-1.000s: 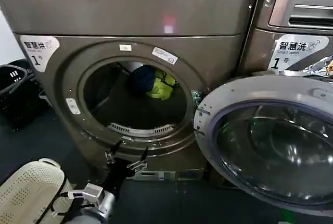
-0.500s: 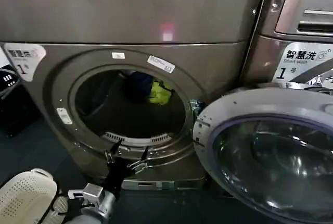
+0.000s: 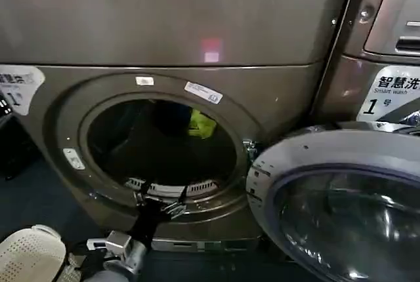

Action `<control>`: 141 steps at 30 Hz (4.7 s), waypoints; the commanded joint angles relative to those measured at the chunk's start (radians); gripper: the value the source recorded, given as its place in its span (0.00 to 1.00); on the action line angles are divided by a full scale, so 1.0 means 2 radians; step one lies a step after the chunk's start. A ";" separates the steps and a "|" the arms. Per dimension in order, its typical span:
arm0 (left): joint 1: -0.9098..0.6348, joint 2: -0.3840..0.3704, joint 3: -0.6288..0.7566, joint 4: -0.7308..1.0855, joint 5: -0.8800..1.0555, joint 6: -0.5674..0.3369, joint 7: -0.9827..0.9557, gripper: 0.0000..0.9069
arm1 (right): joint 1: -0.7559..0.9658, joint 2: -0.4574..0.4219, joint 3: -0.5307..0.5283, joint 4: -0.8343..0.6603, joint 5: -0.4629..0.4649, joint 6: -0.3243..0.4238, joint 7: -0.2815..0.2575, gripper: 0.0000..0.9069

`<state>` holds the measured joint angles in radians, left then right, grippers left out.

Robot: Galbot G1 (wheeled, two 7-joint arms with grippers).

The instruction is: Grasp the clothes from the dryer.

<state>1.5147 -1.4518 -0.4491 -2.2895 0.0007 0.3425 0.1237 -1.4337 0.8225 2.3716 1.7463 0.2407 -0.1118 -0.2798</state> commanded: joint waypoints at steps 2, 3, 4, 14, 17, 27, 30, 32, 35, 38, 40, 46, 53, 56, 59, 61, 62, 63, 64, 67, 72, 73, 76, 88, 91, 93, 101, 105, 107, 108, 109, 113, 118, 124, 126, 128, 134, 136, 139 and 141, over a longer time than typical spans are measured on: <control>-0.001 -0.001 -0.001 -0.002 -0.002 -0.009 0.000 1.00 | 0.000 0.003 0.000 0.001 0.001 0.000 -0.001 1.00; -0.001 -0.001 -0.001 -0.002 -0.002 -0.008 0.000 1.00 | -0.001 0.003 0.001 0.001 0.001 0.000 -0.001 1.00; 0.000 -0.001 -0.001 -0.002 -0.001 -0.008 0.000 1.00 | -0.002 0.003 0.003 0.000 0.001 0.000 -0.001 1.00; -0.001 -0.001 -0.002 -0.001 0.003 -0.003 0.000 1.00 | -0.004 0.002 0.007 0.002 0.002 0.000 -0.001 1.00; -0.002 -0.001 -0.002 -0.001 0.003 -0.002 0.000 1.00 | -0.003 0.003 0.006 0.003 0.001 -0.001 -0.001 1.00; -0.004 -0.002 0.001 -0.001 0.011 0.002 -0.003 1.00 | -0.003 0.003 0.008 0.004 0.001 -0.003 0.000 1.00; -0.004 -0.003 0.004 -0.001 0.042 0.004 -0.008 1.00 | -0.003 0.005 0.011 0.007 -0.003 -0.006 0.000 1.00; -0.009 -0.005 0.005 0.002 0.087 0.002 -0.010 1.00 | -0.004 0.007 0.015 0.013 -0.005 -0.017 0.000 1.00; -0.028 -0.006 0.005 0.015 0.215 -0.008 -0.007 1.00 | -0.005 0.007 0.023 0.018 -0.010 -0.024 -0.002 1.00; -0.065 -0.005 -0.004 0.037 0.328 -0.037 0.010 1.00 | -0.018 0.006 0.041 0.021 -0.016 -0.029 -0.003 1.00; -0.099 -0.004 -0.009 0.056 0.425 -0.058 0.023 1.00 | -0.032 0.006 0.055 0.025 -0.017 -0.032 -0.003 1.00; -0.196 -0.025 -0.007 0.147 0.619 -0.106 0.087 1.00 | -0.064 0.003 0.078 0.024 -0.017 -0.034 -0.001 1.00; -0.335 -0.082 -0.007 0.285 0.731 -0.138 0.162 1.00 | -0.075 -0.002 0.086 0.014 -0.021 -0.030 -0.006 1.00; -0.389 -0.103 -0.018 0.323 0.764 -0.139 0.185 1.00 | -0.076 -0.002 0.087 0.013 -0.022 -0.030 -0.009 1.00; -0.424 -0.103 -0.030 0.364 0.814 -0.145 0.204 1.00 | -0.074 0.000 0.086 0.013 -0.025 -0.029 -0.012 1.00; -0.442 -0.103 -0.034 0.393 0.841 -0.145 0.206 1.00 | -0.073 0.002 0.085 0.014 -0.027 -0.029 -0.014 1.00; -0.454 -0.103 -0.040 0.407 0.848 -0.148 0.212 1.00 | -0.073 0.003 0.085 0.015 -0.027 -0.028 -0.014 1.00; -0.462 -0.103 -0.044 0.420 0.852 -0.148 0.213 1.00 | -0.073 0.003 0.085 0.014 -0.027 -0.028 -0.014 1.00; -0.472 -0.103 -0.051 0.433 0.861 -0.149 0.219 1.00 | -0.073 0.004 0.085 0.013 -0.027 -0.028 -0.014 1.00; -0.492 -0.103 -0.061 0.459 0.877 -0.151 0.239 1.00 | -0.071 0.004 0.085 0.012 -0.027 -0.027 -0.015 1.00; -0.528 -0.103 -0.075 0.500 0.889 -0.148 0.250 1.00 | -0.064 0.005 0.076 0.013 -0.029 -0.027 -0.015 1.00; -0.532 -0.103 -0.077 0.506 0.891 -0.148 0.252 1.00 | -0.063 0.005 0.074 0.013 -0.029 -0.027 -0.016 1.00; -0.545 -0.103 -0.085 0.529 0.891 -0.146 0.256 1.00 | -0.063 0.004 0.074 0.014 -0.030 -0.027 -0.016 1.00; -0.615 -0.103 -0.083 0.619 0.850 -0.175 0.326 1.00 | -0.067 0.007 0.074 0.020 -0.028 -0.030 -0.020 1.00; -0.626 -0.103 -0.088 0.643 0.851 -0.184 0.350 1.00 | -0.071 0.006 0.078 0.020 -0.026 -0.030 -0.021 1.00; -0.632 -0.103 -0.091 0.651 0.848 -0.193 0.366 1.00 | -0.073 0.005 0.078 0.020 -0.026 -0.030 -0.021 1.00; -0.644 -0.103 -0.093 0.679 0.850 -0.203 0.433 1.00 | -0.075 0.003 0.078 0.023 -0.023 -0.030 -0.023 1.00; -0.655 -0.103 -0.096 0.701 0.865 -0.201 0.430 1.00 | -0.076 0.005 0.078 0.025 -0.022 -0.030 -0.025 1.00; -0.663 -0.103 -0.097 0.715 0.871 -0.194 0.419 1.00 | -0.076 0.005 0.078 0.025 -0.022 -0.030 -0.025 1.00; -0.666 -0.103 -0.097 0.719 0.875 -0.191 0.417 1.00 | -0.076 0.005 0.078 0.026 -0.022 -0.030 -0.026 1.00; -0.670 -0.103 -0.097 0.728 0.878 -0.188 0.408 1.00 | -0.076 0.005 0.077 0.027 -0.021 -0.030 -0.026 1.00; -0.686 -0.103 -0.085 0.766 0.871 -0.175 0.383 1.00 | -0.072 0.006 0.072 0.030 -0.021 -0.030 -0.027 1.00; -0.690 -0.102 -0.056 0.800 0.863 -0.165 0.362 1.00 | -0.072 0.007 0.070 0.035 -0.018 -0.030 -0.030 1.00; -0.687 -0.101 -0.044 0.824 0.864 -0.153 0.368 1.00 | -0.077 0.010 0.072 0.037 -0.012 -0.030 -0.030 1.00; -0.681 -0.099 -0.045 0.818 0.880 -0.145 0.368 1.00 | -0.079 0.010 0.074 0.036 -0.012 -0.029 -0.030 1.00; -0.679 -0.093 -0.045 0.818 0.887 -0.136 0.368 1.00 | -0.079 0.010 0.073 0.038 -0.011 -0.029 -0.030 1.00; -0.675 -0.085 -0.047 0.813 0.901 -0.121 0.365 1.00 | -0.074 0.011 0.065 0.042 -0.011 -0.030 -0.029 1.00; -0.674 -0.082 -0.048 0.812 0.906 -0.114 0.361 1.00 | -0.074 0.012 0.065 0.043 -0.011 -0.030 -0.029 1.00; -0.673 -0.078 -0.047 0.813 0.907 -0.107 0.355 1.00 | -0.075 0.014 0.064 0.046 -0.011 -0.030 -0.030 1.00; -0.672 -0.076 -0.046 0.813 0.908 -0.102 0.351 1.00 | -0.075 0.013 0.065 0.046 -0.011 -0.030 -0.029 1.00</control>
<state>0.1687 -1.6091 -0.5463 -0.6699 1.8023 0.1082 0.8398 -1.5837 0.8487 2.5025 1.8368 0.2184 -0.1714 -0.3388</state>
